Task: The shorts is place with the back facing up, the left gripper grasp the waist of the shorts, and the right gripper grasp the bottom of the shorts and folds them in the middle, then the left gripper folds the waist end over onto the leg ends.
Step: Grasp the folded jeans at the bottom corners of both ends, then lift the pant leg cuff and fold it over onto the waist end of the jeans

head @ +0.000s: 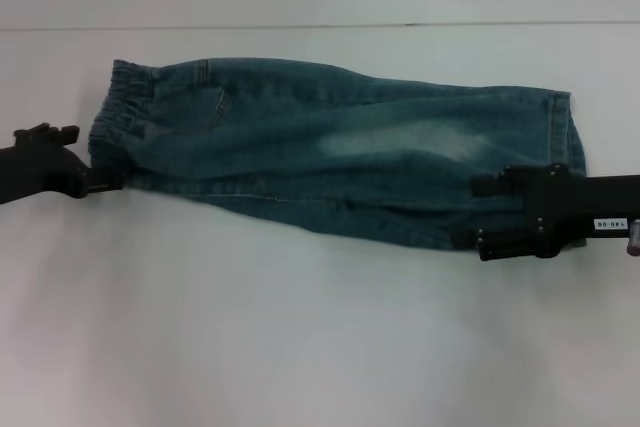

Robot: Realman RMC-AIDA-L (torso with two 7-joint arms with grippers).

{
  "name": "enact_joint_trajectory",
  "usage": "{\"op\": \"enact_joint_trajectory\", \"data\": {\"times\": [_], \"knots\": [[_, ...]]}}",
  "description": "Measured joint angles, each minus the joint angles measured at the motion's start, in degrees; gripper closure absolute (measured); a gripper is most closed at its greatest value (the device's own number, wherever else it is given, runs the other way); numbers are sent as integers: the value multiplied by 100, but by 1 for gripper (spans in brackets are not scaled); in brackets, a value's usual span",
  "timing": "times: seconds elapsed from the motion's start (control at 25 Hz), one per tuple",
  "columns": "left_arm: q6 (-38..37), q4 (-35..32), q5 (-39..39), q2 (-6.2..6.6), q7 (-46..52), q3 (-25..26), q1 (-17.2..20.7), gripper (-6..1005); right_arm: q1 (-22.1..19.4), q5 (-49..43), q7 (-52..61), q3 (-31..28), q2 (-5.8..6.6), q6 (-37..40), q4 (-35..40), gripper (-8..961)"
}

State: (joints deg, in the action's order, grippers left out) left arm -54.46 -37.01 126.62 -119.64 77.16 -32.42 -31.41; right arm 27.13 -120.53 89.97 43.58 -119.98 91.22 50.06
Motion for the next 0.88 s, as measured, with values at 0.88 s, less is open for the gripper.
{"op": "enact_joint_trajectory", "data": {"times": [0.88], "knots": [[323,114,107,-86,-84,-545,-134,384,-99,64,-100,-48,10,10,-92,27]]}}
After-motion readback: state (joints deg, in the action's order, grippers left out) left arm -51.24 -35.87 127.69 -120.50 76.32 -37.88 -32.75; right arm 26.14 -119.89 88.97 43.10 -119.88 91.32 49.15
